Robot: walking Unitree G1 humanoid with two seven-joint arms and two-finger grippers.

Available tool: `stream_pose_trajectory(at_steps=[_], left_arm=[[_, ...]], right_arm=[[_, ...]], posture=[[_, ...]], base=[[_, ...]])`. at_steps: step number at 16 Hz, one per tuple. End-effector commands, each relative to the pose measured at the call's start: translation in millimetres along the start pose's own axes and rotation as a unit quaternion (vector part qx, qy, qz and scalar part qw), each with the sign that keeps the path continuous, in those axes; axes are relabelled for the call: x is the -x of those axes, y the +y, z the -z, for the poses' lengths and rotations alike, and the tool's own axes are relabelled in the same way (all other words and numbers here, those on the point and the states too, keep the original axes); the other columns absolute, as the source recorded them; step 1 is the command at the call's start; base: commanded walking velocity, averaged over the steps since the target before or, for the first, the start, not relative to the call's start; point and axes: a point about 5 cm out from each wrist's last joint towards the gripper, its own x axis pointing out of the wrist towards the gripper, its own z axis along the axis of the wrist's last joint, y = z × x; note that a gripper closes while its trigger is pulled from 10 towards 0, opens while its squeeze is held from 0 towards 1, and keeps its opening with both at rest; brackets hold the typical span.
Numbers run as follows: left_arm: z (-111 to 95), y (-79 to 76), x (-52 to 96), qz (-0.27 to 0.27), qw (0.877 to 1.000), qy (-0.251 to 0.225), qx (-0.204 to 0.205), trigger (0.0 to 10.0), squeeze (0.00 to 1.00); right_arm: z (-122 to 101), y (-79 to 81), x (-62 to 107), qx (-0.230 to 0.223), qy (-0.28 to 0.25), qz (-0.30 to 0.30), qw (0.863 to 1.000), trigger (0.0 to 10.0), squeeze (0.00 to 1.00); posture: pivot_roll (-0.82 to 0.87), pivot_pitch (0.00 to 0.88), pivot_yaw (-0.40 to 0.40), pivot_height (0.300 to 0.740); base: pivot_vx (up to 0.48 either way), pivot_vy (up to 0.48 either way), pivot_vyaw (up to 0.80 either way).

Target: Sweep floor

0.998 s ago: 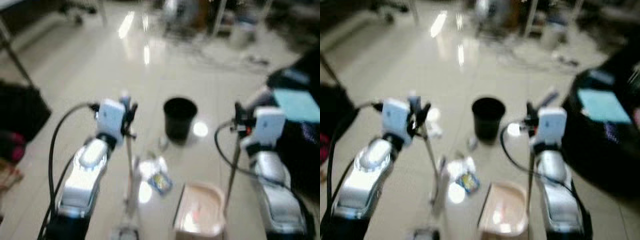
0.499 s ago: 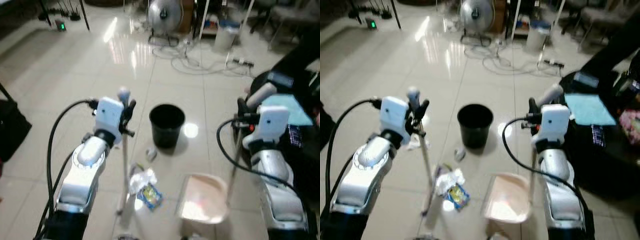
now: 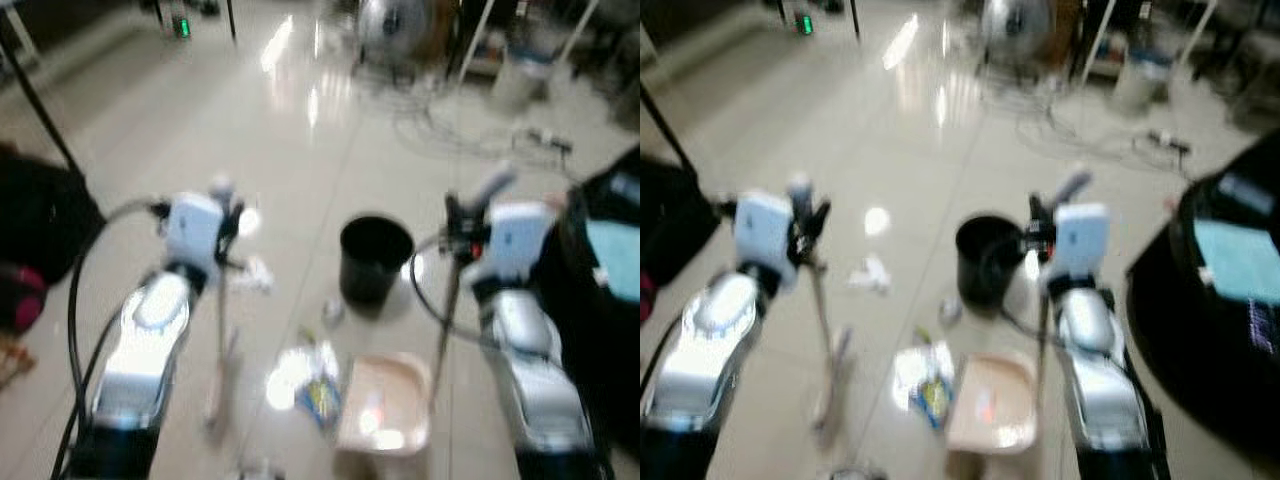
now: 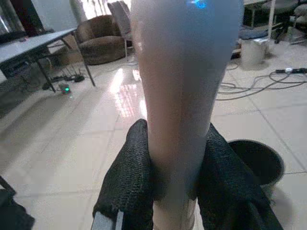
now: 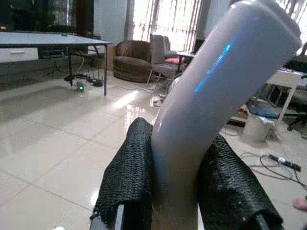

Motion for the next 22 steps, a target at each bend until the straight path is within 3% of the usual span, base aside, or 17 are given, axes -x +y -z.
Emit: stream_pose_trajectory(at_steps=[1, 4, 9, 13, 14, 15, 17, 18, 20, 22], left_arm=[[-14.1, -4.6, -3.5, 0.006, 1.0, -0.03, -0.009, 10.0, 0.0], [-13.9, -5.6, -5.1, 0.009, 0.999, -0.031, 0.005, 10.0, 0.0], [1.0, -21.3, -21.6, 0.03, 0.999, -0.008, 0.005, 10.0, 0.0], [16.6, -29.2, -31.8, 0.023, 0.999, -0.001, 0.03, 10.0, 0.0], [19.1, -33.5, -35.2, 0.018, 0.998, -0.017, 0.059, 10.0, 0.0], [22.8, -35.0, -37.4, 0.009, 0.994, -0.022, 0.109, 10.0, 0.0], [26.7, -36.2, -39.1, 0.007, 0.992, -0.028, 0.121, 10.0, 0.0], [32.1, -39.1, -40.5, 0.004, 0.991, -0.025, 0.13, 10.0, 0.0], [39.8, -48.1, -43.3, 0.012, 0.99, -0.018, 0.138, 10.0, 0.0], [40.1, -61.5, -44.7, 0.047, 0.994, -0.028, 0.1, 10.0, 0.0]], right_arm=[[-2.5, -9.3, 1.5, 0.003, -0.011, 0.015, 1.0, 10.0, 0.0], [-2.3, -13.7, -0.2, 0.014, -0.021, 0.019, 1.0, 10.0, 0.0], [9.7, -33.8, -3.2, 0.079, -0.019, 0.038, 0.996, 10.0, 0.0], [26.7, -39.7, -4.7, 0.099, -0.014, 0.021, 0.995, 10.0, 0.0], [29.3, -42.2, -8.6, 0.1, -0.026, 0.024, 0.994, 10.0, 0.0], [31.2, -37.9, -13.3, 0.098, -0.039, 0.016, 0.994, 10.0, 0.0], [33.7, -30.2, -17.0, 0.102, -0.05, -0.004, 0.994, 10.0, 0.0], [36.6, -18.6, -19.2, 0.119, -0.06, -0.031, 0.991, 10.0, 0.0], [42.6, 0.0, -20.6, 0.128, -0.075, -0.065, 0.987, 10.0, 0.0], [51.6, 24.7, -15.3, 0.155, -0.08, -0.117, 0.978, 10.0, 0.0]], posture=[[0.04, 0.094, -0.037, 0.74], [0.05, 0.1, -0.037, 0.74], [0.06, 0.147, -0.013, 0.74], [0.09, 0.225, 0.038, 0.74], [0.1, 0.24, 0.044, 0.74], [0.11, 0.268, 0.066, 0.74], [0.12, 0.28, 0.073, 0.74], [0.13, 0.296, 0.081, 0.74], [0.12, 0.303, 0.085, 0.74], [0.12, 0.307, 0.089, 0.74]], base=[[0.259, 0.0, 0.0], [0.0, 0.0, 0.0], [0.0, 0.0, 0.0], [0.0, 0.0, 0.0], [0.0, 0.0, 0.0], [0.0, 0.0, 0.0], [0.0, 0.0, 0.0], [0.0, 0.0, 0.0], [0.0, 0.0, 0.0], [0.0, 0.0, 0.0]])
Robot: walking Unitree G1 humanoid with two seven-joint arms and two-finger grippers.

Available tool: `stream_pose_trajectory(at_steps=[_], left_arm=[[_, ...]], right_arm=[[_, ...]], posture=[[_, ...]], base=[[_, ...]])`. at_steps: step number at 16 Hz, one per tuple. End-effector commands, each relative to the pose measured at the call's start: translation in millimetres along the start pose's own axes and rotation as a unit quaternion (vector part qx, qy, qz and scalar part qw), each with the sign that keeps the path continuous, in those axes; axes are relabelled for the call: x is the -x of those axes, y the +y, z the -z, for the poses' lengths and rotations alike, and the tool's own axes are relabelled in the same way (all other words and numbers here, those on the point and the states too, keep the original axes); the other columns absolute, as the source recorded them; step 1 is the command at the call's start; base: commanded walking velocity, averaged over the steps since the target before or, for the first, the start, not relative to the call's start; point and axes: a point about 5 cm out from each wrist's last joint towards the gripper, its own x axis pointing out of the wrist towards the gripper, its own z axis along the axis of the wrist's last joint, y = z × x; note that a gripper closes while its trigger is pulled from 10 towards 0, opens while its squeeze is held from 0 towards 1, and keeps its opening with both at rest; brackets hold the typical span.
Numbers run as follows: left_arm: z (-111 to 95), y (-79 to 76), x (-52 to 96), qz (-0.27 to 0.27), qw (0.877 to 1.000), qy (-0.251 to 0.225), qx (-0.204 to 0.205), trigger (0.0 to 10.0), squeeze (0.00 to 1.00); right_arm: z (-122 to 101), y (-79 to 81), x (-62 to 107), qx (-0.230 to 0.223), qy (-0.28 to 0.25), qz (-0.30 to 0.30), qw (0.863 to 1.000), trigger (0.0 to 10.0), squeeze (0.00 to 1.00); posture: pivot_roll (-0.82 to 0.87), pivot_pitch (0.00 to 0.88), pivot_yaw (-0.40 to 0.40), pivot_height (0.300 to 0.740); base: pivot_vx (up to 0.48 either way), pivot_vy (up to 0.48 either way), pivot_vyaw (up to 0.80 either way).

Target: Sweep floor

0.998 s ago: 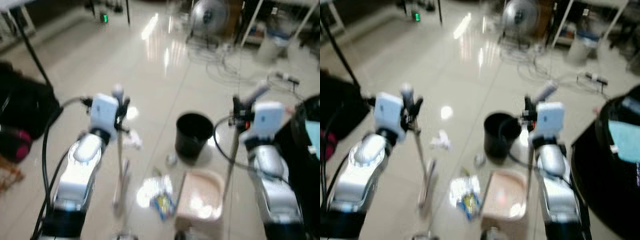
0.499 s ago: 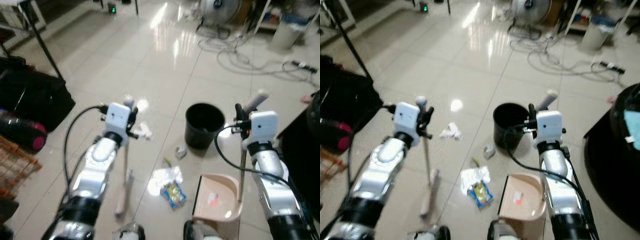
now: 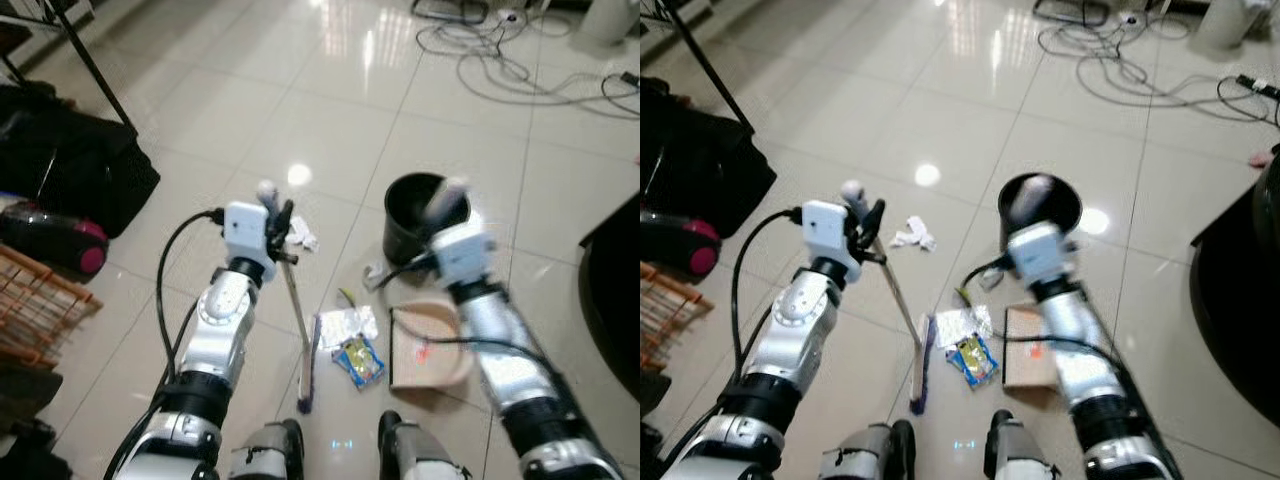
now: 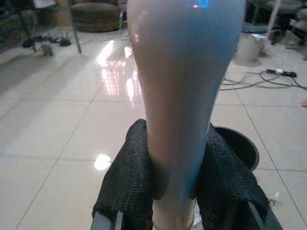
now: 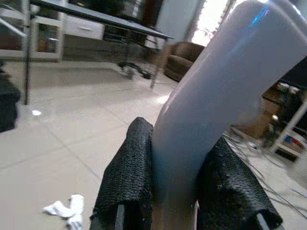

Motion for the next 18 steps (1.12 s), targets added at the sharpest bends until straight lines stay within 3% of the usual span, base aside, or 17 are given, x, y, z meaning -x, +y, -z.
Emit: stream_pose_trajectory(at_steps=[1, 4, 7, 11, 13, 15, 18], left_arm=[[11.6, -4.1, 4.3, 0.012, 1.0, 0.021, -0.013, 10.0, 0.0], [14.4, -9.2, 0.8, 0.014, 1.0, 0.016, -0.018, 10.0, 0.0], [12.9, -20.9, -3.8, 0.02, 1.0, 0.006, 0.013, 10.0, 0.0], [-5.3, -34.4, -18.7, 0.006, 0.992, -0.036, 0.118, 10.0, 0.0], [-17.6, -35.9, -25.6, 0.007, 0.988, -0.06, 0.142, 10.0, 0.0], [-34.2, -34.5, -32.1, 0.022, 0.985, -0.094, 0.14, 10.0, 0.0], [-51.0, -22.3, -32.1, 0.05, 0.986, -0.128, 0.094, 10.0, 0.0]], right_arm=[[-1.6, 9.9, 1.0, 0.009, -0.014, -0.018, 1.0, 10.0, 0.0], [3.5, 25.1, 4.9, 0.002, -0.013, -0.015, 1.0, 10.0, 0.0], [1.6, 40.2, 6.6, 0.0, -0.022, -0.026, 0.999, 10.0, 0.0], [3.9, 36.4, 3.1, -0.036, -0.011, 0.03, 0.999, 10.0, 0.0], [3.7, 32.9, 1.5, -0.042, -0.011, 0.044, 0.998, 10.0, 0.0], [1.9, 29.6, -0.5, -0.044, -0.018, 0.048, 0.998, 10.0, 0.0], [-0.2, 25.0, 2.1, -0.053, -0.029, 0.048, 0.997, 10.0, 0.0]], posture=[[0.13, 0.309, 0.088, 0.74], [0.12, 0.311, 0.092, 0.74], [0.11, 0.303, 0.088, 0.74], [0.11, 0.296, 0.083, 0.74], [0.11, 0.29, 0.083, 0.74], [0.1, 0.282, 0.073, 0.74], [0.09, 0.244, 0.046, 0.74]], base=[[0.0, 0.0, 0.0], [0.0, 0.0, 0.0], [0.0, 0.0, 0.0], [0.0, 0.0, 0.0], [0.0, 0.0, 0.0], [0.0, 0.0, 0.0], [0.0, 0.0, 0.0]])
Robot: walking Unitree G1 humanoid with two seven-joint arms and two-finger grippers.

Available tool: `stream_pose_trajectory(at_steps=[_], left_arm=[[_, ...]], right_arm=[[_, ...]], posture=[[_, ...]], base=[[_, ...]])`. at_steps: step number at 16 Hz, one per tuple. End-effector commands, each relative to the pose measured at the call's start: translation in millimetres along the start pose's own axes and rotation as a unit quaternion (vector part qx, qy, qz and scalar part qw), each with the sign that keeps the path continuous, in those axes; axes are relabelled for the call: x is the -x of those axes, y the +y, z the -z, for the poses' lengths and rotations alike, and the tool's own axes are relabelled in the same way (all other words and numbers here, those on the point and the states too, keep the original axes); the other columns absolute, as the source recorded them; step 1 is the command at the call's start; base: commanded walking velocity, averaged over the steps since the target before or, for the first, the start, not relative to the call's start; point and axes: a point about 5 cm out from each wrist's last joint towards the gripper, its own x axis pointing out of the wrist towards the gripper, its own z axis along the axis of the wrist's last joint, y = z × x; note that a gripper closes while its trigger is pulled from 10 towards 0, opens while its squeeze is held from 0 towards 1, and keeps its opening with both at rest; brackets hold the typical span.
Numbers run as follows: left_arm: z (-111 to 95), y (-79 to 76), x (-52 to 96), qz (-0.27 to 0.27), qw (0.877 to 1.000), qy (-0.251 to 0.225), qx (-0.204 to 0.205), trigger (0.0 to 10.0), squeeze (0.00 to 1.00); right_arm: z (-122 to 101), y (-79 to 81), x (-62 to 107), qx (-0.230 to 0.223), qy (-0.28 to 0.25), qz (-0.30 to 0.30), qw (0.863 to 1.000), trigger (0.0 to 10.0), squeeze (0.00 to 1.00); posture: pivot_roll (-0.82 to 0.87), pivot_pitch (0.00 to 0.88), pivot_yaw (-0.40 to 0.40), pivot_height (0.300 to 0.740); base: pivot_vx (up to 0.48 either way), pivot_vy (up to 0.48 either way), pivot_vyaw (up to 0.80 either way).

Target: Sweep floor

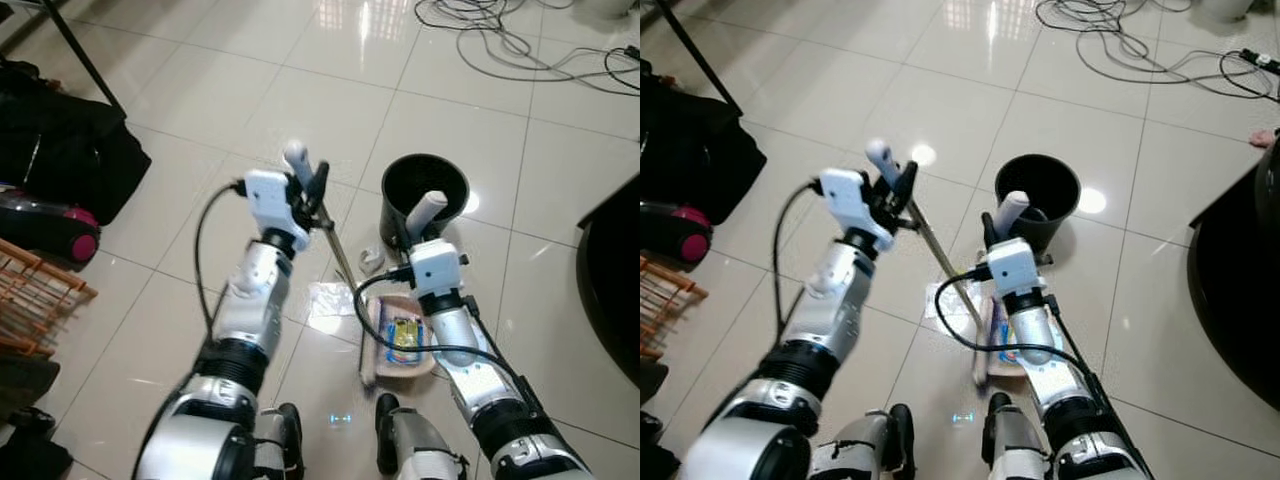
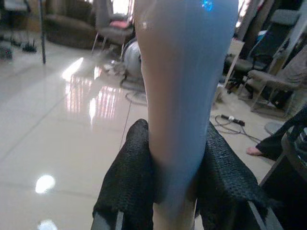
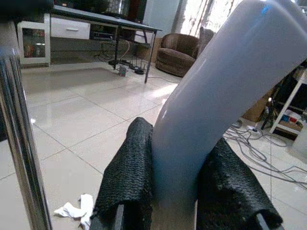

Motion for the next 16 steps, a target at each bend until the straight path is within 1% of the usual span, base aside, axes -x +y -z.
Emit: stream_pose_trajectory(at_steps=[1, 3, 4, 5, 7, 8, 9, 11, 12, 13, 14, 16], left_arm=[[-13.7, 2.3, -1.5, 0.019, 0.999, -0.026, -0.019, 10.0, 0.0], [-28.8, 16.0, 1.5, 0.023, 0.998, -0.044, -0.037, 10.0, 0.0], [-45.2, 29.5, 6.3, 0.024, 0.997, -0.062, -0.05, 10.0, 0.0], [-56.6, 40.4, 11.6, 0.017, 0.995, -0.072, -0.062, 10.0, 0.0], [-70.3, 56.9, 21.8, 0.003, 0.993, -0.08, -0.084, 10.0, 0.0], [-77.5, 71.6, 32.8, -0.012, 0.991, -0.072, -0.115, 10.0, 0.0], [-78.6, 76.3, 36.4, -0.019, 0.99, -0.067, -0.125, 10.0, 0.0], [-76.7, 88.8, 50.6, -0.043, 0.984, -0.031, -0.169, 10.0, 0.0], [-69.7, 91.9, 57.5, -0.051, 0.983, 0.01, -0.174, 10.0, 0.0], [-62.6, 90.5, 65.1, -0.053, 0.981, 0.045, -0.182, 10.0, 0.0], [-58.9, 86.6, 70.2, -0.051, 0.978, 0.062, -0.193, 10.0, 0.0], [-54.2, 74.5, 78.1, -0.043, 0.976, 0.075, -0.202, 10.0, 0.0]], right_arm=[[-3.6, -0.4, 2.7, -0.012, -0.015, 0.0, 1.0, 10.0, 0.0], [-6.2, -6.5, 5.4, -0.017, -0.023, 0.007, 1.0, 10.0, 0.0], [-8.2, -15.0, 8.6, -0.023, -0.03, 0.021, 0.999, 10.0, 0.0], [-10.5, -21.3, 11.0, -0.025, -0.035, 0.032, 0.999, 10.0, 0.0], [-15.1, -29.8, 15.0, -0.035, -0.044, 0.04, 0.998, 10.0, 0.0], [-22.3, -38.9, 18.6, -0.051, -0.055, 0.054, 0.996, 10.0, 0.0], [-25.3, -41.9, 19.3, -0.055, -0.059, 0.057, 0.995, 10.0, 0.0], [-40.5, -55.7, 19.4, -0.072, -0.071, 0.063, 0.993, 10.0, 0.0], [-52.6, -63.5, 16.3, -0.084, -0.076, 0.064, 0.992, 10.0, 0.0], [-63.5, -72.3, 11.1, -0.102, -0.061, 0.061, 0.991, 10.0, 0.0], [-69.1, -78.8, 6.7, -0.108, -0.038, 0.059, 0.992, 10.0, 0.0], [-91.9, -95.3, -4.3, -0.118, -0.026, 0.066, 0.99, 10.0, 0.0]], posture=[[0.09, 0.224, 0.037, 0.74], [0.08, 0.197, 0.03, 0.74], [0.07, 0.168, 0.026, 0.74], [0.07, 0.155, 0.027, 0.74], [0.05, 0.121, 0.018, 0.74], [0.05, 0.101, 0.009, 0.74], [0.05, 0.098, 0.007, 0.74], [0.04, 0.075, -0.006, 0.74], [0.03, 0.07, -0.007, 0.74], [0.02, 0.069, -0.006, 0.74], [0.02, 0.069, -0.007, 0.74], [0.01, 0.072, -0.011, 0.74]], base=[[0.0, 0.0, 0.0], [0.0, 0.0, 0.0], [0.0, 0.0, 0.0], [0.0, 0.0, 0.0], [0.0, 0.0, 0.0], [0.0, 0.0, 0.0], [0.0, 0.0, 0.0], [0.0, 0.0, 0.0], [0.0, 0.0, 0.0], [0.0, 0.0, 0.0], [0.0, 0.0, 0.0], [0.0, 0.0, 0.0]])
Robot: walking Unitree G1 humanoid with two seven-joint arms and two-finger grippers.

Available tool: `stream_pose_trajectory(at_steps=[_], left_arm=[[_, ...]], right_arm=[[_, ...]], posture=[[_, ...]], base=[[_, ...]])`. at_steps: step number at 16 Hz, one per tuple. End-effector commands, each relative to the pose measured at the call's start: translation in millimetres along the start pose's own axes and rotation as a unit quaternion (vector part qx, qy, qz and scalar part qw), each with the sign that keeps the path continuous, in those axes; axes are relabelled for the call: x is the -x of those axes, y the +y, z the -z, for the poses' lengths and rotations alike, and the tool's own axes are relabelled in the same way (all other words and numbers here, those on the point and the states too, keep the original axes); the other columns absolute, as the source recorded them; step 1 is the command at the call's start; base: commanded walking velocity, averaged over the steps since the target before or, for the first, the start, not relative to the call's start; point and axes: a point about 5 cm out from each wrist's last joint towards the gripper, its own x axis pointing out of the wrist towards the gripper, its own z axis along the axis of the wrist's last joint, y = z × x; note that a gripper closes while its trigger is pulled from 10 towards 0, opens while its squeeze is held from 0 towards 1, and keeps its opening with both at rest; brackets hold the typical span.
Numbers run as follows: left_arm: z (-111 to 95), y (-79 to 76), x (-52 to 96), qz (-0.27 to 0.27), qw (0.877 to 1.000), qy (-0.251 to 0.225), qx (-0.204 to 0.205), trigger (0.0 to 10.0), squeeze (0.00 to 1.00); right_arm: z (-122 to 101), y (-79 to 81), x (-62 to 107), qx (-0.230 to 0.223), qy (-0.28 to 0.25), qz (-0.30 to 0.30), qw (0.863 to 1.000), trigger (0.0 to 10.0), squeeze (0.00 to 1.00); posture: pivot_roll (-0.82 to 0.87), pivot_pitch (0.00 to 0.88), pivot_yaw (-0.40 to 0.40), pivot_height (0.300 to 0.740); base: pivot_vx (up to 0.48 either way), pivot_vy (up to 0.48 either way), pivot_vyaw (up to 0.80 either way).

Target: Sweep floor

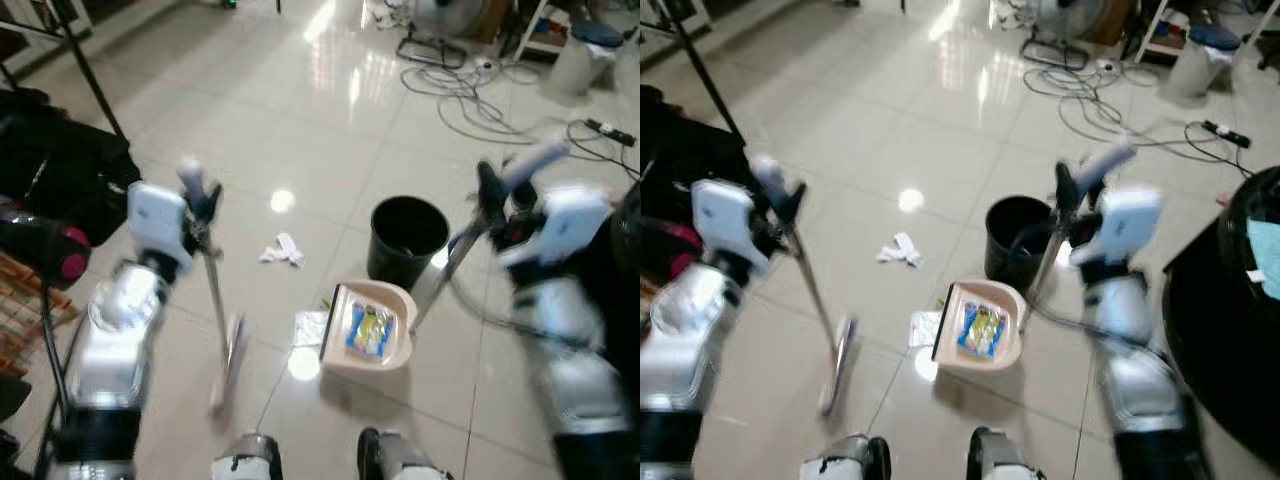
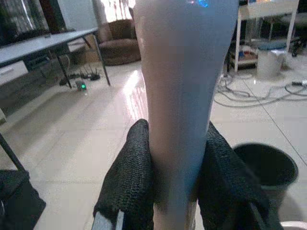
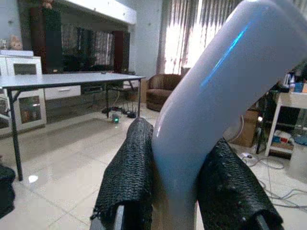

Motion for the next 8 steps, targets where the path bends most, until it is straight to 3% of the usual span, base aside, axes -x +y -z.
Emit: stream_pose_trajectory(at_steps=[1, 3, 6, 8], left_arm=[[-15.4, -3.3, -1.1, -0.002, 1.0, -0.028, -0.012, 10.0, 0.0], [-21.3, -9.5, 3.8, -0.004, 0.999, -0.028, -0.02, 10.0, 0.0], [-25.6, -19.3, 6.8, 0.009, 0.999, -0.026, -0.026, 10.0, 0.0], [-26.6, -23.7, 7.0, 0.011, 0.999, -0.024, -0.025, 10.0, 0.0]], right_arm=[[-19.6, -7.1, -6.0, -0.013, -0.013, 0.014, 1.0, 10.0, 0.0], [-49.6, -17.6, -16.2, -0.019, -0.014, 0.023, 0.999, 10.0, 0.0], [-90.4, -29.5, -28.4, -0.017, -0.052, 0.044, 0.998, 10.0, 0.0], [-105.4, -34.5, -30.5, -0.024, -0.076, 0.055, 0.995, 10.0, 0.0]], posture=[[0.01, 0.075, -0.014, 0.74], [0.01, 0.085, -0.016, 0.74], [0.01, 0.091, -0.01, 0.74], [0.01, 0.089, -0.01, 0.74]], base=[[0.0, 0.0, 0.0], [0.0, 0.0, 0.0], [0.305, 0.0, 0.0], [0.354, 0.0, 0.0]])
